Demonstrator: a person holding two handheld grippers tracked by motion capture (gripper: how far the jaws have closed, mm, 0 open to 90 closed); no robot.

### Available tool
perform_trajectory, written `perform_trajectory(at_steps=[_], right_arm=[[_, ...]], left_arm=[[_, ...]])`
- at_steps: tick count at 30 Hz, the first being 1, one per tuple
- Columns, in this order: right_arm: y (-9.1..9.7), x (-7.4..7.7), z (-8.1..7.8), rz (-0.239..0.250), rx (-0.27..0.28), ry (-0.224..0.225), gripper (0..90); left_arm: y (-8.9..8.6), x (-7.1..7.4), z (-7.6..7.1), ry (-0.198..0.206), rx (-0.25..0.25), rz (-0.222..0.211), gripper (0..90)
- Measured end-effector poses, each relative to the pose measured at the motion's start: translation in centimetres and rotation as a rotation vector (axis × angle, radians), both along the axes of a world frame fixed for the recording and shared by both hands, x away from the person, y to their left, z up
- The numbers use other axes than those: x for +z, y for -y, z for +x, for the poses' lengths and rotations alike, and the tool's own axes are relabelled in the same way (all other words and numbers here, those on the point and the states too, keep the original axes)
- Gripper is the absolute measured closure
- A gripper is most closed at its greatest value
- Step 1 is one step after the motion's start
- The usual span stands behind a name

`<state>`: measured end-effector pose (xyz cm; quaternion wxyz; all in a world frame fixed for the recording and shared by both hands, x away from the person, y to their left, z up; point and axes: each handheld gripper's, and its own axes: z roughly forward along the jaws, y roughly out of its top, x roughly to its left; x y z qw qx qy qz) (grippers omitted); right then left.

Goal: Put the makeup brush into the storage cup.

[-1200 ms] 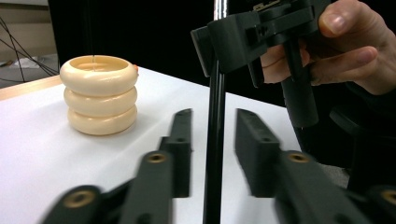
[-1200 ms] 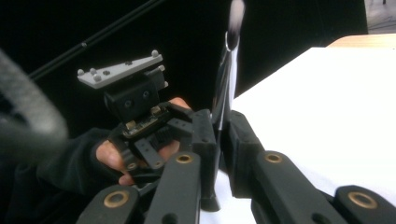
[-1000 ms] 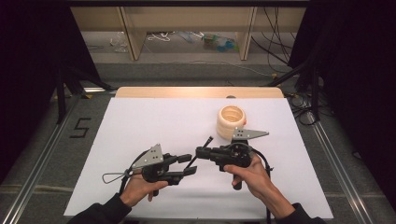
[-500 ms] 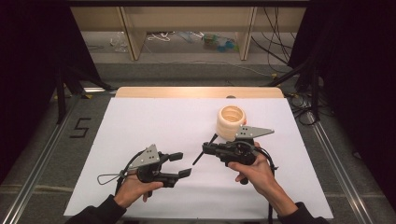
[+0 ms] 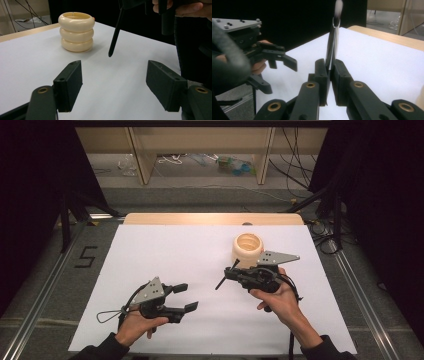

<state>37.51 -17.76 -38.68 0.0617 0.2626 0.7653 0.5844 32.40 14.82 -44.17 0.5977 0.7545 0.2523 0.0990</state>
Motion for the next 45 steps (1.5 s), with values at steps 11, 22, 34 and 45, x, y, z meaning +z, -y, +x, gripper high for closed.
perform_trajectory(at_steps=[11, 22, 34, 45], right_arm=[[1.5, 0.8, 0.8, -0.025, -0.058, 0.019, 83.9], [3.1, 1.7, 1.7, -0.096, -0.12, 0.037, 83.9], [4.0, 2.8, 3.3, -0.136, -0.17, 0.064, 83.9], [4.9, 3.8, 4.8, -0.149, -0.218, 0.082, 83.9]], left_arm=[[-0.7, -0.1, -0.7, 0.019, 0.033, 0.033, 27.1], [-1.4, 0.0, -1.2, 0.035, 0.063, 0.06, 26.5], [-2.6, 0.0, -1.4, 0.06, 0.1, 0.071, 26.1], [-3.5, -0.4, -1.5, 0.075, 0.127, 0.083, 24.4]])
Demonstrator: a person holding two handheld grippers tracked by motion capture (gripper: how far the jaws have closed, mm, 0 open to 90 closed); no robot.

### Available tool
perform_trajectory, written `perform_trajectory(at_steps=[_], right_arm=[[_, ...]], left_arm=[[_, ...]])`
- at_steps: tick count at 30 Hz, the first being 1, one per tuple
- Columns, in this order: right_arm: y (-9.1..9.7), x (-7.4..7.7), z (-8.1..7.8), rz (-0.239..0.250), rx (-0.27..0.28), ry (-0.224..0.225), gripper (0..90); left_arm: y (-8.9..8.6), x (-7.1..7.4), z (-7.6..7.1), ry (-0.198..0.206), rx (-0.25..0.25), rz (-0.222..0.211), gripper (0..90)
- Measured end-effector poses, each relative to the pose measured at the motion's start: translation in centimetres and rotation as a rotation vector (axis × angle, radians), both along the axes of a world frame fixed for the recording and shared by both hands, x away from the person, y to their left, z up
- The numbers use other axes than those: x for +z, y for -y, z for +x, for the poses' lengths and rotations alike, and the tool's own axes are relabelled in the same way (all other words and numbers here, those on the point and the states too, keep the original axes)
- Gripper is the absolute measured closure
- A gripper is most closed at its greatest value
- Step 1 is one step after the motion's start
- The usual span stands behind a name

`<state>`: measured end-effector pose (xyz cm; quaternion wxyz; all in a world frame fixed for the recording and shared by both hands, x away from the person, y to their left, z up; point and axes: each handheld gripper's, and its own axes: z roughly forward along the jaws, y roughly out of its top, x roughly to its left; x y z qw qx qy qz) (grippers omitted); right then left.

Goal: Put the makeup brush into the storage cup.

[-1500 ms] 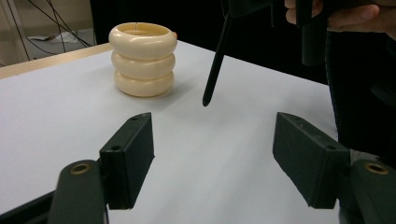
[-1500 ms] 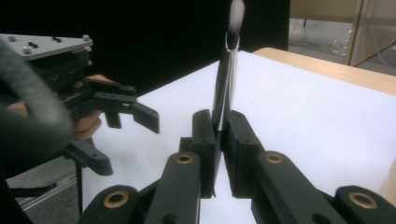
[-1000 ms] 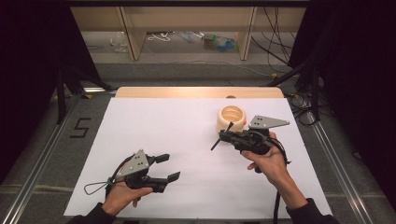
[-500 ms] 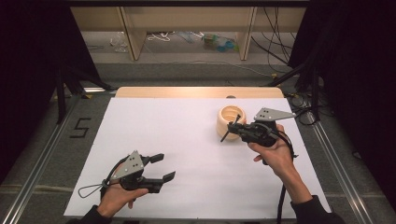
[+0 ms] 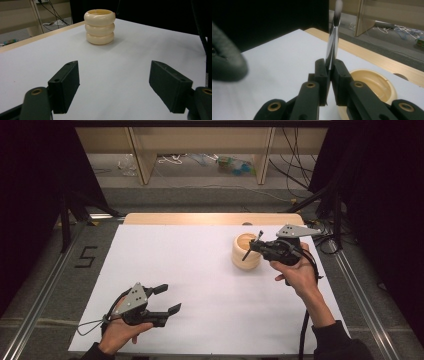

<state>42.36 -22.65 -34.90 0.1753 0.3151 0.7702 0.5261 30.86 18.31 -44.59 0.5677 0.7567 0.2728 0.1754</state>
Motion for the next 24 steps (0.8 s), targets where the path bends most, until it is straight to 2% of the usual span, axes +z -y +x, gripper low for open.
perform_trajectory(at_steps=[4, 7, 9, 10, 12, 14, 15, 16, 17, 19, 20, 22, 23, 24], right_arm=[[0.2, 0.3, 0.2, -0.018, -0.008, 0.004, 83.8], [0.2, 0.7, 0.7, -0.026, -0.02, 0.016, 83.8], [0.2, 0.7, 1.0, -0.029, -0.029, 0.017, 83.8], [0.2, 0.7, 1.2, -0.027, -0.03, 0.009, 83.8], [0.2, 0.6, 1.6, -0.031, -0.042, 0.013, 83.8], [0.3, 0.6, 1.9, -0.036, -0.046, 0.006, 83.9], [0.4, 0.6, 2.1, -0.039, -0.055, 0.022, 83.8], [0.5, 0.6, 2.2, -0.038, -0.054, 0.018, 83.8], [0.4, 0.7, 2.2, -0.036, -0.055, 0.007, 83.8], [0.5, 0.9, 2.4, -0.051, -0.059, 0.03, 83.9], [0.4, 1.0, 2.4, -0.043, -0.067, 0.035, 83.8], [0.4, 1.1, 2.8, -0.044, -0.07, 0.043, 83.8], [0.5, 1.1, 2.9, -0.049, -0.075, 0.036, 83.8], [0.5, 1.1, 3.1, -0.05, -0.077, 0.035, 83.8]], left_arm=[[-0.3, 0.0, 0.1, 0.008, 0.004, -0.018, 24.0], [-0.9, 0.0, 0.2, 0.004, 0.031, -0.029, 23.9], [-1.2, 0.0, 0.2, 0.011, 0.037, -0.029, 23.9], [-1.2, 0.0, 0.3, 0.009, 0.036, -0.043, 23.9], [-1.5, -0.1, 0.2, 0.01, 0.041, -0.027, 23.9], [-1.7, -0.2, 0.3, 0.015, 0.043, -0.035, 23.9], [-1.7, -0.3, 0.2, 0.02, 0.049, -0.025, 24.0], [-1.8, -0.3, 0.2, 0.024, 0.052, -0.01, 24.0], [-1.9, -0.3, 0.2, 0.021, 0.051, -0.013, 24.0], [-1.8, -0.4, 0.1, 0.012, 0.058, -0.027, 24.0], [-1.9, -0.3, 0.2, 0.029, 0.048, -0.024, 24.0], [-2.1, -0.2, 0.2, 0.032, 0.052, -0.022, 24.0], [-2.0, -0.2, 0.2, 0.026, 0.057, -0.04, 24.0], [-2.1, -0.2, 0.2, 0.024, 0.06, -0.036, 24.0]])
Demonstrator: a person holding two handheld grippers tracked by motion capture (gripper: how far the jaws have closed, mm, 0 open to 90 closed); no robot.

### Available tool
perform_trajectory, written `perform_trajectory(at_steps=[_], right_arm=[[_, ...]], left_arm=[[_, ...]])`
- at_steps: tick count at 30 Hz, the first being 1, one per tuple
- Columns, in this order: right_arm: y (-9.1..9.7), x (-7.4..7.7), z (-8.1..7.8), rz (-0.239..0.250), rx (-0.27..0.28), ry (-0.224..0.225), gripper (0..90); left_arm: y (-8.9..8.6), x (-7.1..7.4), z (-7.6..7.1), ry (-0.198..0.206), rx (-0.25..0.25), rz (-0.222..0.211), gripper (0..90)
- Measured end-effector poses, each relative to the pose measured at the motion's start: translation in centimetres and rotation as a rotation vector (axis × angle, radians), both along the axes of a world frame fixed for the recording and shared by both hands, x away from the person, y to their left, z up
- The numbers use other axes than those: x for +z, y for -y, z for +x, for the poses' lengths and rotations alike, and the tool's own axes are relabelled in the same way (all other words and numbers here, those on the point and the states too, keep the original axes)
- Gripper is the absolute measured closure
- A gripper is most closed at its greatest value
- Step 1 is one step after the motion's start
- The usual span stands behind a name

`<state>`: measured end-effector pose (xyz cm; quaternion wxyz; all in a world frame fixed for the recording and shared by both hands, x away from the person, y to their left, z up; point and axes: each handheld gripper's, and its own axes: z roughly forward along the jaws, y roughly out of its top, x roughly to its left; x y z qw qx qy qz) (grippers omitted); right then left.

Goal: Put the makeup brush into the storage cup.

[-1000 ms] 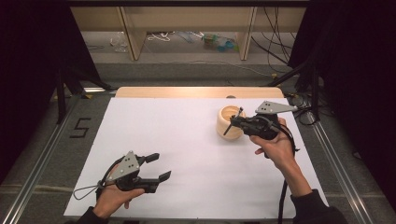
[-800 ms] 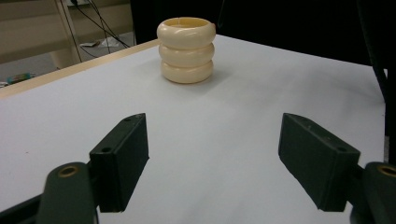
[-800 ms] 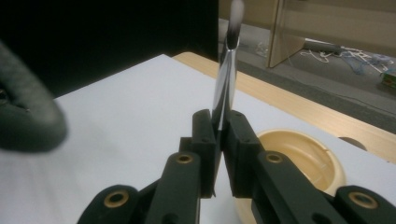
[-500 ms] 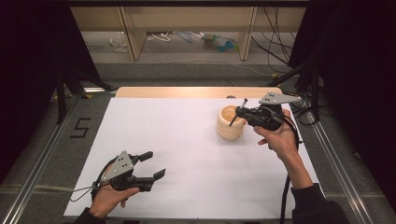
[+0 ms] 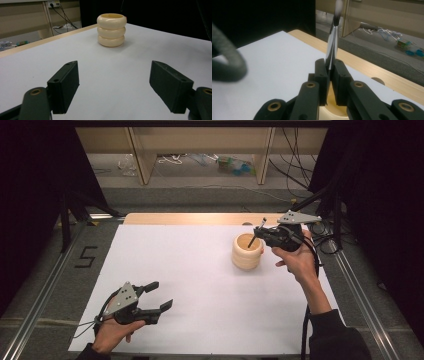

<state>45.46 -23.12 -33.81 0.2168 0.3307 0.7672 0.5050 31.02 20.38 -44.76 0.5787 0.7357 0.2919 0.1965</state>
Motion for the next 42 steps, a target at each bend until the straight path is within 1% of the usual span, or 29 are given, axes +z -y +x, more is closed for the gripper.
perform_trajectory(at_steps=[1, 3, 4, 6, 9, 10, 11, 12, 13, 19, 20, 21, 22, 24, 25, 26, 28, 29, 30, 32, 33, 34, 35, 36, 37, 40, 41, 42], right_arm=[[-0.1, -0.1, 0.2, 0.003, -0.003, 0.006, 83.8], [-0.2, -0.3, 0.6, -0.01, -0.013, 0.001, 83.8], [-0.1, -0.4, 0.8, -0.014, -0.019, -0.006, 83.8], [-0.1, -0.6, 1.2, -0.01, -0.023, -0.012, 83.8], [0.0, -0.9, 1.6, -0.02, -0.032, -0.021, 83.9], [0.1, -1.0, 1.8, -0.017, -0.042, -0.016, 83.8], [0.1, -1.1, 1.9, -0.005, -0.041, -0.016, 83.8], [0.2, -1.1, 2.0, -0.009, -0.043, -0.019, 83.8], [0.3, -1.1, 2.2, -0.007, -0.046, -0.012, 83.9], [0.1, -1.2, 2.7, -0.012, -0.052, -0.025, 83.8], [0.1, -1.3, 2.9, -0.012, -0.047, -0.021, 83.9], [0.0, -1.4, 3.0, -0.018, -0.046, -0.027, 83.8], [0.0, -1.6, 3.1, -0.024, -0.054, -0.025, 83.8], [-0.1, -1.8, 3.3, -0.026, -0.056, -0.032, 83.8], [0.0, -1.9, 3.4, -0.033, -0.057, -0.04, 83.8], [0.0, -2.0, 3.5, -0.028, -0.055, -0.041, 83.8], [0.0, -2.1, 3.7, -0.037, -0.064, -0.036, 83.8], [0.0, -2.2, 3.7, -0.041, -0.062, -0.041, 83.8], [-0.1, -2.4, 3.9, -0.036, -0.059, -0.04, 83.8], [-0.1, -2.6, 4.0, -0.048, -0.063, -0.055, 83.8], [-0.1, -2.8, 4.1, -0.044, -0.063, -0.052, 83.8], [-0.1, -2.8, 4.2, -0.054, -0.065, -0.06, 83.8], [-0.2, -3.0, 4.3, -0.049, -0.069, -0.056, 83.8], [-0.2, -3.1, 4.3, -0.057, -0.064, -0.065, 83.8], [-0.3, -3.3, 4.4, -0.055, -0.067, -0.068, 83.8], [-0.5, -3.7, 4.4, -0.06, -0.062, -0.076, 83.8], [-0.5, -3.8, 4.5, -0.065, -0.058, -0.075, 83.8], [-0.6, -4.0, 4.5, -0.068, -0.065, -0.077, 83.8]], left_arm=[[0.0, 0.0, 0.0, 0.001, -0.002, -0.002, 24.0], [0.0, 0.0, 0.0, -0.001, -0.001, -0.003, 24.0], [0.1, -0.1, 0.0, 0.005, -0.011, -0.007, 24.0], [0.1, 0.0, 0.0, 0.002, -0.008, 0.002, 23.9], [0.2, 0.0, -0.1, -0.001, -0.017, -0.01, 23.7], [0.3, 0.1, -0.1, -0.001, -0.015, -0.015, 23.7], [0.3, 0.1, -0.1, -0.005, -0.014, -0.021, 23.7], [0.3, 0.2, -0.1, 0.002, -0.016, -0.015, 23.7], [0.3, 0.1, -0.1, 0.006, -0.02, -0.018, 23.7], [0.3, 0.2, -0.1, 0.003, -0.016, -0.02, 23.7], [0.4, 0.2, -0.1, 0.004, -0.018, -0.03, 23.7], [0.4, 0.2, 0.0, 0.015, -0.03, -0.025, 23.7], [0.4, 0.2, -0.2, 0.009, -0.021, -0.013, 23.7], [0.5, 0.2, -0.2, 0.017, -0.029, -0.002, 23.7], [0.5, 0.2, -0.2, 0.012, -0.03, -0.002, 23.7], [0.6, 0.2, -0.2, 0.011, -0.03, -0.004, 23.7], [0.7, 0.1, -0.2, 0.007, -0.032, -0.005, 23.7], [0.7, 0.2, -0.2, 0.009, -0.036, -0.001, 23.7], [0.7, 0.2, -0.1, 0.008, -0.036, -0.003, 23.7], [0.7, 0.1, -0.2, 0.008, -0.036, -0.003, 23.7], [0.7, 0.1, -0.2, 0.008, -0.036, -0.002, 23.7], [0.7, 0.1, -0.2, 0.008, -0.036, -0.002, 23.7], [0.8, 0.1, -0.1, 0.008, -0.036, -0.002, 23.7], [0.8, 0.1, -0.1, 0.008, -0.037, 0.0, 23.7], [0.8, 0.1, -0.2, 0.001, -0.035, -0.004, 23.7], [0.8, 0.1, -0.2, 0.002, -0.035, -0.007, 23.8], [0.8, 0.1, -0.2, 0.015, -0.043, 0.002, 23.9], [0.8, 0.1, -0.2, 0.013, -0.041, -0.001, 23.9]])
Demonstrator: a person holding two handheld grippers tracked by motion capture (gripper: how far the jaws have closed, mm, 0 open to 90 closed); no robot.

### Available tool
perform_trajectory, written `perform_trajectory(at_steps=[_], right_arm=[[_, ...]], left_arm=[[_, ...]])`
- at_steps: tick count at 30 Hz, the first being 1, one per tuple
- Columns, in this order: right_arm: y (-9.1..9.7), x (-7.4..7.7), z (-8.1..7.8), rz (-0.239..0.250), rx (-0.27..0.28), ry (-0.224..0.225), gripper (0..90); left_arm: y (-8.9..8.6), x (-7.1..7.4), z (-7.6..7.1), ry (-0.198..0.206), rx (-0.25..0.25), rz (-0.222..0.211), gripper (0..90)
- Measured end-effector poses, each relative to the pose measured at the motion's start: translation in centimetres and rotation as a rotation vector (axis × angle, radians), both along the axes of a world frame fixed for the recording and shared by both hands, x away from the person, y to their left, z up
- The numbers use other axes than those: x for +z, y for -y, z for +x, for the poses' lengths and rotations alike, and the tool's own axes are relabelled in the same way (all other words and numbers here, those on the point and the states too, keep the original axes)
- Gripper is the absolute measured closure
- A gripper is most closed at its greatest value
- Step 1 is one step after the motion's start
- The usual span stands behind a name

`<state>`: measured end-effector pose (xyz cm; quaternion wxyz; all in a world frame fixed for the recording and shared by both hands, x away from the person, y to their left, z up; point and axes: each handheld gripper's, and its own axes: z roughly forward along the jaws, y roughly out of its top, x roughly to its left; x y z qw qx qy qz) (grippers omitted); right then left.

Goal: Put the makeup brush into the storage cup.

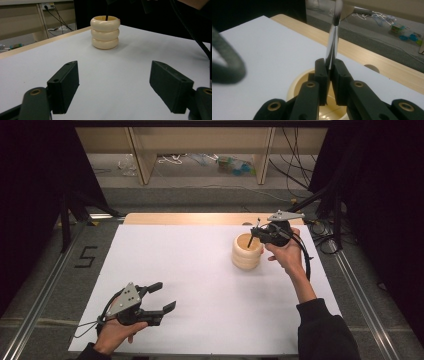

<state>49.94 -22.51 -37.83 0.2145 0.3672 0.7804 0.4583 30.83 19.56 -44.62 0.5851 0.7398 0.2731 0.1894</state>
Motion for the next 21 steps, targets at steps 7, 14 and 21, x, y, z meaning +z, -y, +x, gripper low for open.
perform_trajectory(at_steps=[7, 14, 21], right_arm=[[-0.1, -1.0, 0.3, -0.023, 0.001, -0.043, 83.8], [-0.3, -1.6, 0.5, -0.033, 0.013, -0.056, 83.6], [-0.3, -1.7, 0.5, -0.026, -0.001, -0.08, 68.6]], left_arm=[[0.0, 0.0, 0.0, 0.001, -0.002, 0.004, 23.8], [0.0, 0.0, 0.1, -0.007, 0.003, 0.0, 23.9], [-0.1, 0.0, 0.1, -0.001, 0.001, 0.008, 23.9]])
